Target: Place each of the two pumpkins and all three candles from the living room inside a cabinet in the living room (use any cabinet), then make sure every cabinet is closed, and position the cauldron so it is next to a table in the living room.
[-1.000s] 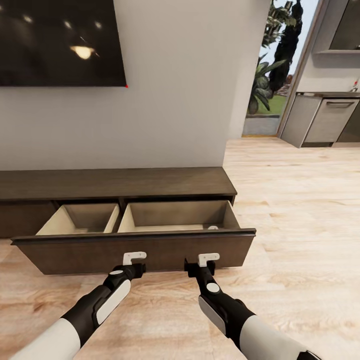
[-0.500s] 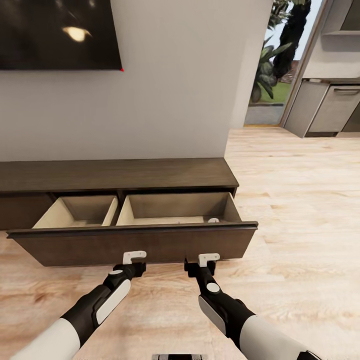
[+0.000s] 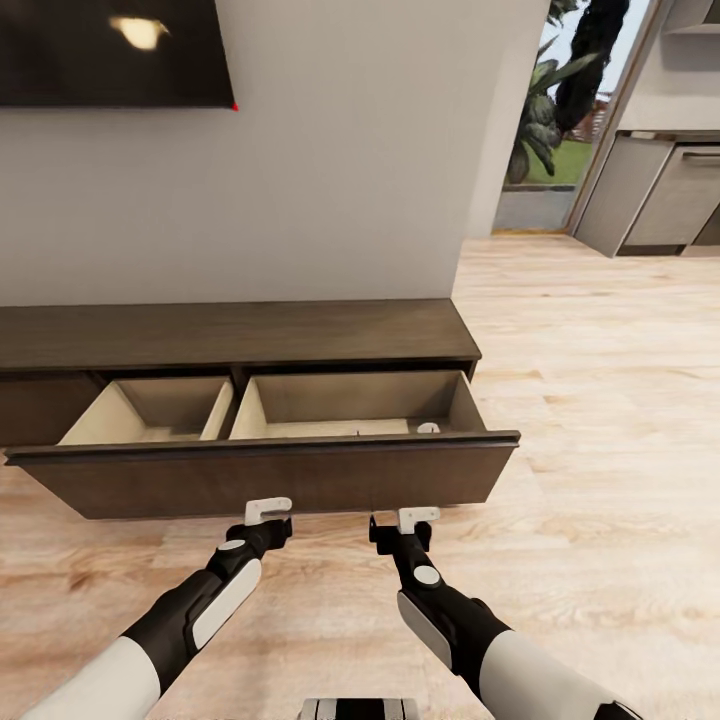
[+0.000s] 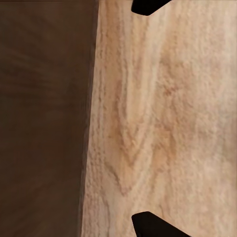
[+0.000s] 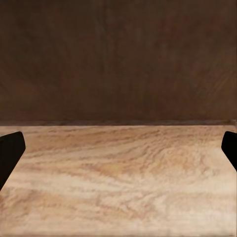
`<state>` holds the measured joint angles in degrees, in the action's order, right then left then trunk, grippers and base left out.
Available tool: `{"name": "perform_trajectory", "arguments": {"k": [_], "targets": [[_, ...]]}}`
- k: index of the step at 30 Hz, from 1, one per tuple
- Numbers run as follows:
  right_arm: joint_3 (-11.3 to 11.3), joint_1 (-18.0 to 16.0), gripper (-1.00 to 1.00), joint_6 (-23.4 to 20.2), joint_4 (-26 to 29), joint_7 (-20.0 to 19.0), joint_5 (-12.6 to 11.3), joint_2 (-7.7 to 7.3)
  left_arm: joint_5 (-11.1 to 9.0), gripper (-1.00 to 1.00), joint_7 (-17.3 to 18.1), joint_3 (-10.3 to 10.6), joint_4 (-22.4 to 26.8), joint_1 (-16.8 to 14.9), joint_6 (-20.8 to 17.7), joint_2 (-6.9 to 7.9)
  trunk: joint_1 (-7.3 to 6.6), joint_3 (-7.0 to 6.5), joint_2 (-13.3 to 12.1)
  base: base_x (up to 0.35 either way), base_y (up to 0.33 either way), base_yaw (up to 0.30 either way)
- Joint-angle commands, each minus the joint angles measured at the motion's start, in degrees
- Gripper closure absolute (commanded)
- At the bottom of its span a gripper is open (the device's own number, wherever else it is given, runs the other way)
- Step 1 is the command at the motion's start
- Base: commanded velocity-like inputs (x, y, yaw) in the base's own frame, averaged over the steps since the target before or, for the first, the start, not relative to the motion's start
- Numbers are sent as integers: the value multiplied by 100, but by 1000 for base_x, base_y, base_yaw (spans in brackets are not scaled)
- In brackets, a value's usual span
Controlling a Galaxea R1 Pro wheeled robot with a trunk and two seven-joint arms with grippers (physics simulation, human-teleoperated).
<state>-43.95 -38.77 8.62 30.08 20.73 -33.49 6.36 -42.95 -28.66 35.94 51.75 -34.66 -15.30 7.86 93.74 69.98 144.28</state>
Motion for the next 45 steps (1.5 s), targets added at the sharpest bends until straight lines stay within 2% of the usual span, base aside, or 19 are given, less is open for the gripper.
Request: {"name": "perform_trajectory", "arguments": {"k": [1,10,26,45], "targets": [[-45,-8,-100,36,-2,35,-61,-3,-38,-100,-43,27,11,-6,-10,6,-1,5,2,0,0,0],[-44,-8,-100,34,-19,30,-62,-3,-38,-100,-38,27,10,-6,-10,1,-1,5,2,11,0,0],[-44,-8,-100,34,-19,28,-62,-3,-38,-100,-33,27,2,-6,-21,-21,-1,5,2,219,33,0],[-44,-8,-100,34,-20,28,-62,-3,-38,-100,-36,27,2,-6,-17,-8,-1,5,2,49,2,0]]}}
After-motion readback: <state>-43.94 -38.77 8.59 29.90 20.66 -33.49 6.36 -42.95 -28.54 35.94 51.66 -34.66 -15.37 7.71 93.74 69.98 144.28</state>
